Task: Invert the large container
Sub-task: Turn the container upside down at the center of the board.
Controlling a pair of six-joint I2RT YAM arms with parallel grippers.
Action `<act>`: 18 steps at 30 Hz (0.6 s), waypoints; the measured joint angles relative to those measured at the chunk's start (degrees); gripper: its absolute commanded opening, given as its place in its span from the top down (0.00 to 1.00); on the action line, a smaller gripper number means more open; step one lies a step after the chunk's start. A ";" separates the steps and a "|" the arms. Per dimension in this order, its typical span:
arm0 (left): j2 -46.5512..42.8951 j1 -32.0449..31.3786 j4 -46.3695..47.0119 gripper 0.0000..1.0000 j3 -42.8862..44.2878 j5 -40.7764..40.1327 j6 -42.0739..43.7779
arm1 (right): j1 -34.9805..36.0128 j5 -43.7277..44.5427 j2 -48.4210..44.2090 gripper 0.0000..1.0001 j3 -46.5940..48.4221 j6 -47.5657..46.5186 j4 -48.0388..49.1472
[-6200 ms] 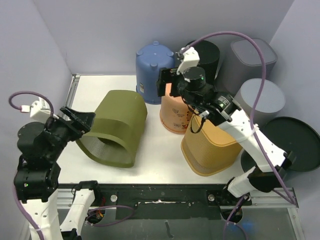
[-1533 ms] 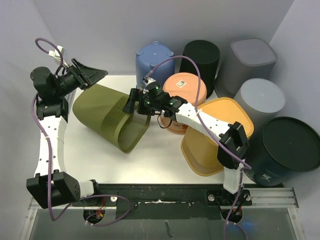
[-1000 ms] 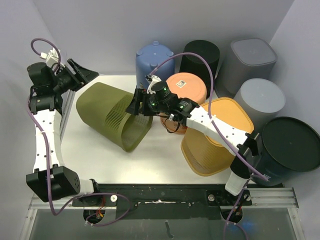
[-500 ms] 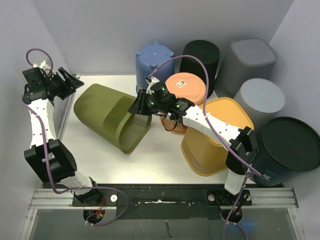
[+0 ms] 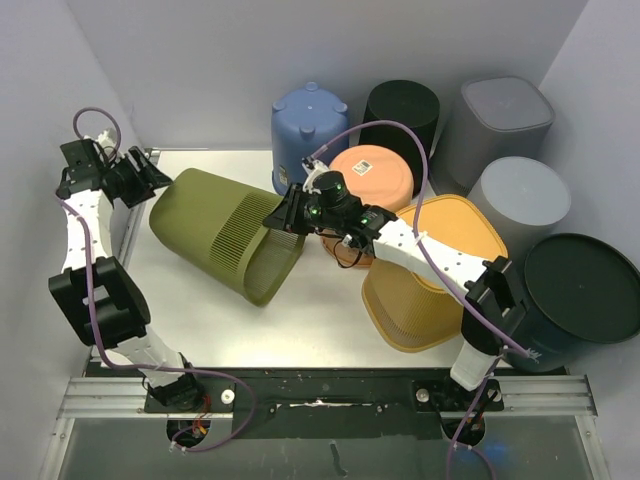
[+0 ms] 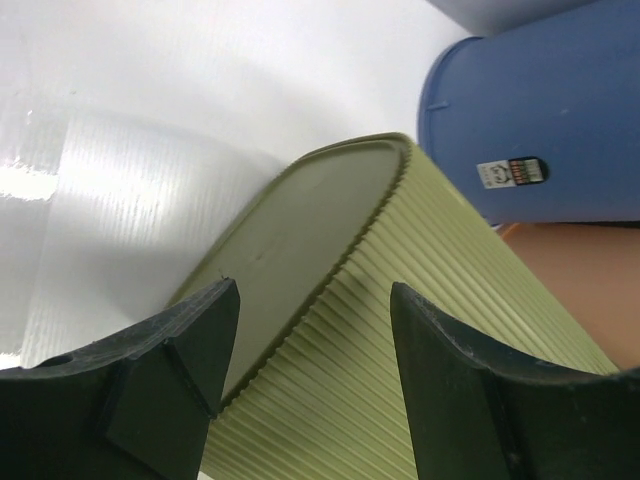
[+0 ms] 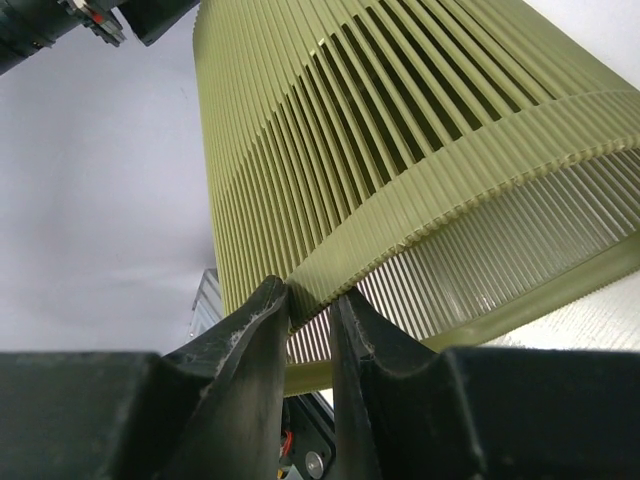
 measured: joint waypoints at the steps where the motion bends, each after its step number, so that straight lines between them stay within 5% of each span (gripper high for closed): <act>1: 0.11 -0.39 -0.70 0.39 0.00 -1.49 0.59 | -0.02 -0.20 -0.09 0.88 -0.42 0.13 0.42; 6: 0.37 -3.82 -2.95 0.40 0.04 -5.29 3.30 | -0.35 -0.66 -0.79 0.88 -2.32 0.98 2.54; 18: -0.24 -3.54 4.83 0.44 -0.72 5.05 -4.46 | -2.01 -2.01 -1.05 0.88 -2.14 1.62 0.76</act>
